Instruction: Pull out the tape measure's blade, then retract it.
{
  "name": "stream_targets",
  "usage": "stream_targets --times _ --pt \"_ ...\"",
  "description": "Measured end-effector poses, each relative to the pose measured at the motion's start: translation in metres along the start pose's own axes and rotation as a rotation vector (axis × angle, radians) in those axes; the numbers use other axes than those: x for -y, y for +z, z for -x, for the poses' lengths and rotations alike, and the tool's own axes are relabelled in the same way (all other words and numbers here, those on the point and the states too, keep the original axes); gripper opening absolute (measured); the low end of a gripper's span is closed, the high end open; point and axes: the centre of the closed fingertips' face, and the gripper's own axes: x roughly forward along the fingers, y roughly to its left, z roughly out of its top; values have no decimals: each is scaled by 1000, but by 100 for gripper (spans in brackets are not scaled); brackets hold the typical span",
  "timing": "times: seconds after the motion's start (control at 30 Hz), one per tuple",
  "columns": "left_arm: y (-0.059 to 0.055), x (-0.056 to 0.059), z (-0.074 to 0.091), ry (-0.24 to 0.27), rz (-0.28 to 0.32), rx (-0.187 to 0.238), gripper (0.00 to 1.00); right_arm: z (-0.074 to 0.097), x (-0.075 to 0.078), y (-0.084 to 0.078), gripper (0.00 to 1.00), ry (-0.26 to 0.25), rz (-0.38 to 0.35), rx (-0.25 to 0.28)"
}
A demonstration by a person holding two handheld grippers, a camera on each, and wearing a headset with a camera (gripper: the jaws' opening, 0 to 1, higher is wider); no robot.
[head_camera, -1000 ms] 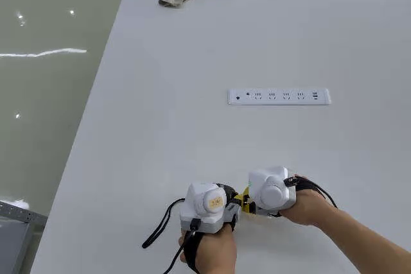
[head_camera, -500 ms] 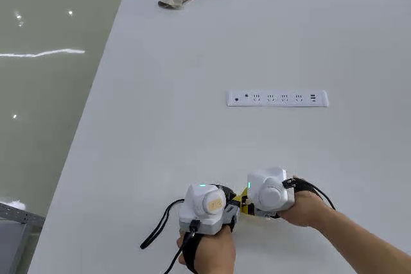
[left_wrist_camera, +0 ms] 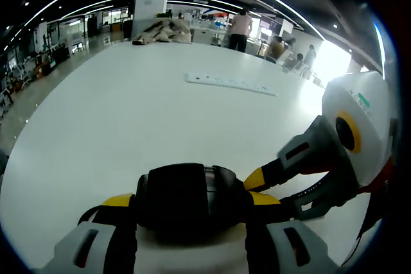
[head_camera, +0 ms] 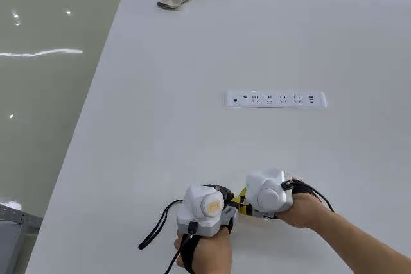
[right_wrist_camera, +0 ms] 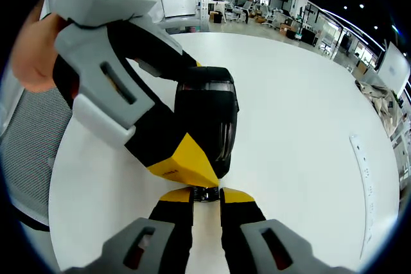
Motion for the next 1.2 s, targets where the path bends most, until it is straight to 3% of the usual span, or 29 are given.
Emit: stream_targets --times 0.77,1.2 --pt "2 1 2 -35 -7 1 67 4 3 -3 23 -50 -98 17" --pt "-2 -3 5 -56 -12 7 76 7 3 -6 29 -107 -232 87"
